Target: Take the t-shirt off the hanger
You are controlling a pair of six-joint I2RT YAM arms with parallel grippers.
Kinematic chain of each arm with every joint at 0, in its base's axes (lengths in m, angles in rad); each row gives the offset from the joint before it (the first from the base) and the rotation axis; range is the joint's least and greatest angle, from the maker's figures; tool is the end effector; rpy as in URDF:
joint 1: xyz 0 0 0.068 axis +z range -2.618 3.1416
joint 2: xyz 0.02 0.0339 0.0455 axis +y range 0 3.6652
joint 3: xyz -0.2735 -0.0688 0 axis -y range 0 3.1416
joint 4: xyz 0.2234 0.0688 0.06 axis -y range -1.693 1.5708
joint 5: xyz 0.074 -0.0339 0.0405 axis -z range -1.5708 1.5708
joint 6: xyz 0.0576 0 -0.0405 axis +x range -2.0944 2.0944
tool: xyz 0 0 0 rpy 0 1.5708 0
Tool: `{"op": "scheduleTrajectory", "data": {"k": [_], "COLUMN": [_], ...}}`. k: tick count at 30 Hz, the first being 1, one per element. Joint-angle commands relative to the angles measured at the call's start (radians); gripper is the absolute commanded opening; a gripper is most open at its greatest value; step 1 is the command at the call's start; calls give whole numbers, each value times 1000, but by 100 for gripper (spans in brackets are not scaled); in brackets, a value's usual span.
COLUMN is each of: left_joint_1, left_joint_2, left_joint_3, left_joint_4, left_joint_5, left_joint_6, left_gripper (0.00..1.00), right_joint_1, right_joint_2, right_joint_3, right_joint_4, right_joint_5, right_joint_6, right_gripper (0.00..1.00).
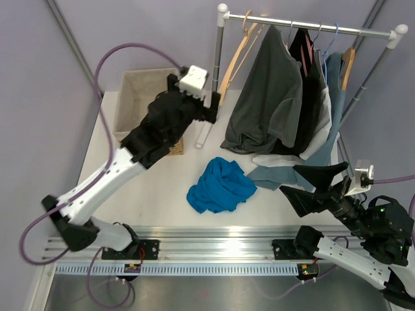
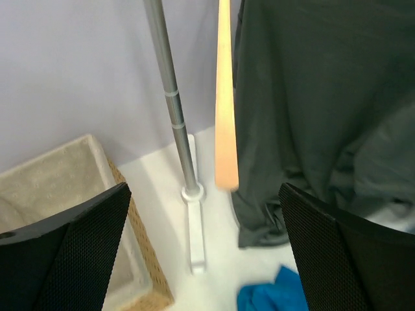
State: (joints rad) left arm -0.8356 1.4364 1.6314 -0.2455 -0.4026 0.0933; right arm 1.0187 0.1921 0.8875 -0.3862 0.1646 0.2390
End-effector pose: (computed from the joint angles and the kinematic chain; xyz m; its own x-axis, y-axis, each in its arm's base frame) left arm 0.2298 -0.2205 0.4803 0.0054 0.1218 -0.9925 0.4213 0.8999 0.1127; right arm 0.0129 0.0029 0.3947 -0.0244 0.4057 -0.9137 -0.7743 0.5705 0.2739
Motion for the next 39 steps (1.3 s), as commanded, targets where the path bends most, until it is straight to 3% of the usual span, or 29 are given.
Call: {"op": "scheduleTrajectory", "data": {"k": [1,3,6,11,14,25,31,32,35,37,39], "left_joint_1": [-7,-10,-25,-40,-69,-131,-168,-168,-168,-169,-169], "left_joint_2": [-158,-243,-287,-248,-173,153,308,330,340,294,236], "left_joint_3": [-140,-279,-395,-568,-648,-716,-731,-734,-752,-795,-824], "left_joint_4": [-17,-18,-30,-6,104,265,264,265,264,268,262], "left_joint_5": [86,158,157,194,215,196,111,111,94,61,39], "left_joint_6": [-130,-206,-283,-394,-432,-510,-515,-523,-543,-566,-581], "left_gripper": [99,99,99,99,99,99,96,93,65,21,5], "right_joint_1": [-3,-2,-3,-3,-3,-2,-2,-2,-2,-2,-3], "right_joint_2": [29,43,47,49,47,26,23,21,17,14,12], "right_joint_3": [-2,7,10,8,10,4,8,10,11,11,10], "right_joint_4": [37,23,24,23,24,26,24,24,30,26,24], "right_joint_5": [7,-3,-13,-13,-22,-40,-82,-85,-85,-85,-86], "right_joint_6": [-12,-10,-13,-20,-21,-20,-18,-20,-21,-20,-20], "right_gripper": [99,99,99,99,99,100,100,99,99,99,100]}}
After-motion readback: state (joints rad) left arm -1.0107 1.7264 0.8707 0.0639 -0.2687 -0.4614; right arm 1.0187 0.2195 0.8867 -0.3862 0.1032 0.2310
